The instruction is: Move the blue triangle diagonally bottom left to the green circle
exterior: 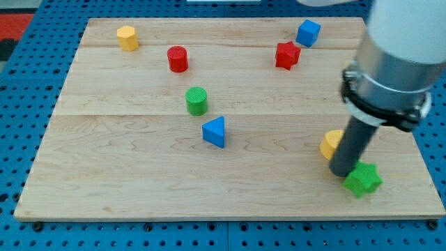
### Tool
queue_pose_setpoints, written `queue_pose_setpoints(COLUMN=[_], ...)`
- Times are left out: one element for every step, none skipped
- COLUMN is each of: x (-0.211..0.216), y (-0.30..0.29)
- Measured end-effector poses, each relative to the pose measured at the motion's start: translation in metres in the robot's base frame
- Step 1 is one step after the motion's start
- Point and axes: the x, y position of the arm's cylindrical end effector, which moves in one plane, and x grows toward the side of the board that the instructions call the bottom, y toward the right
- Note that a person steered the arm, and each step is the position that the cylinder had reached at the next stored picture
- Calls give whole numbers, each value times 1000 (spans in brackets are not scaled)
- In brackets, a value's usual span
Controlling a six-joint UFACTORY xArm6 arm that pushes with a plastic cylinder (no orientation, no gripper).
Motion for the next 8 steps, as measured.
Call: queue_pose_setpoints(x=[10,-17,-35,-30,-55,-118,-110,-70], y=[9,37,23,-26,-30,-22,-92,-151])
